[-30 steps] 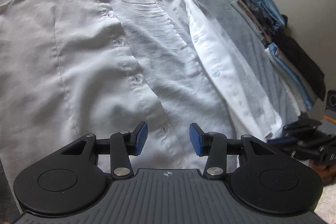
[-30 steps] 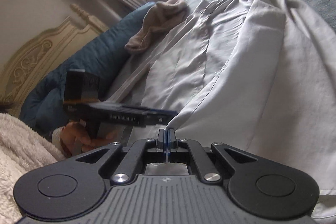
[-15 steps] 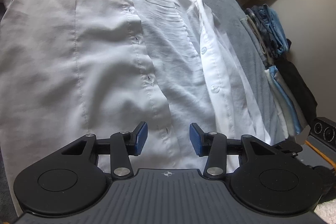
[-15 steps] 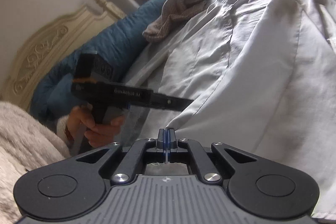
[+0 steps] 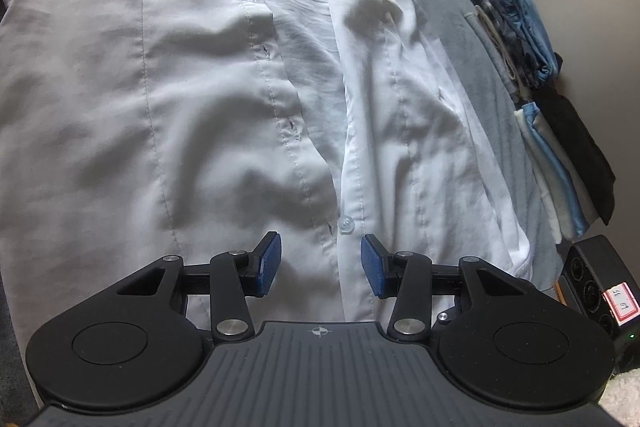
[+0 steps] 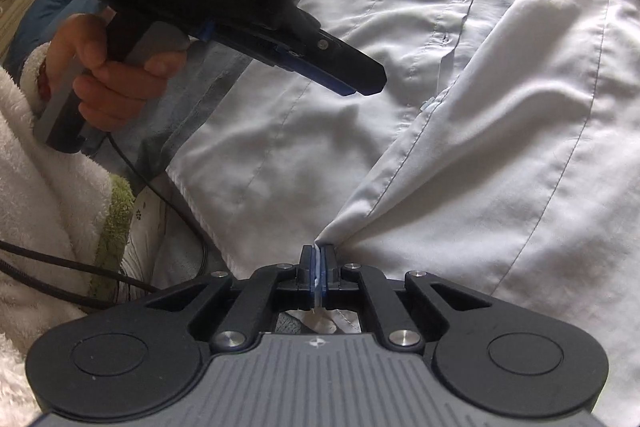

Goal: Fold clothes

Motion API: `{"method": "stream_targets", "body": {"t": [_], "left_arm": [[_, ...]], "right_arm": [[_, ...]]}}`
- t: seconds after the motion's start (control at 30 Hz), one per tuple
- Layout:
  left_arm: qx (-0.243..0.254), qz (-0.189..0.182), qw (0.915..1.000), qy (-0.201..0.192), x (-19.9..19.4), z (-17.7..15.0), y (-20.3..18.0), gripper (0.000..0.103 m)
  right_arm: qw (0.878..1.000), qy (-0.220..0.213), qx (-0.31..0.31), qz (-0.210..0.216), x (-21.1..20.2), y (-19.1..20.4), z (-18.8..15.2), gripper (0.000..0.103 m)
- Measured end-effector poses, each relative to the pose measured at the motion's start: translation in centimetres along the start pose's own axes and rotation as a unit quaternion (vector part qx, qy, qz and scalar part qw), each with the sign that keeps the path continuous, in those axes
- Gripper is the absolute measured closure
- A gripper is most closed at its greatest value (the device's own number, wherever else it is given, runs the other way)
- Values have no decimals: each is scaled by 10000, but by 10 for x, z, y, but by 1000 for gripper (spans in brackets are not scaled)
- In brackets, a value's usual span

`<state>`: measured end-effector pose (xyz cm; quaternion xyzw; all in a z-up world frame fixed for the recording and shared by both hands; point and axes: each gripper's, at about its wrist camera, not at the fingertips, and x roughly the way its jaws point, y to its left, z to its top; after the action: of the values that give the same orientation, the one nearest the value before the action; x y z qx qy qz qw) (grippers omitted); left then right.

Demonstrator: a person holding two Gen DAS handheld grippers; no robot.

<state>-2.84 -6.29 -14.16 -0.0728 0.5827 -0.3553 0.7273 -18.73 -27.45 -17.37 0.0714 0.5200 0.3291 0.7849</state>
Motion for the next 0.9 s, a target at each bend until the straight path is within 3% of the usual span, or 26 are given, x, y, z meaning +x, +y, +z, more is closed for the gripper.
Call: {"method": "stream_targets", "body": {"t": [0.13, 0.3, 0.57, 0.77, 0.9], "left_arm": [[-12, 97, 9999, 64, 2, 0, 1, 59], [27, 115, 9999, 96, 3, -1, 0, 59], [258, 161, 9992, 240, 6, -6, -6, 59], [434, 196, 9982, 351, 9, -9, -12, 59], [525, 164, 9973, 491, 14, -13, -13, 59]], "right_arm": [[9999, 100, 26, -46, 0, 1, 0, 95], [9998, 128, 144, 107, -3, 1, -2, 75], [9989, -33, 433, 186, -22, -8, -4, 70], [9942, -626, 801, 364, -59, -28, 8, 70], [9822, -1287, 1321, 369, -92, -53, 20, 70]]}}
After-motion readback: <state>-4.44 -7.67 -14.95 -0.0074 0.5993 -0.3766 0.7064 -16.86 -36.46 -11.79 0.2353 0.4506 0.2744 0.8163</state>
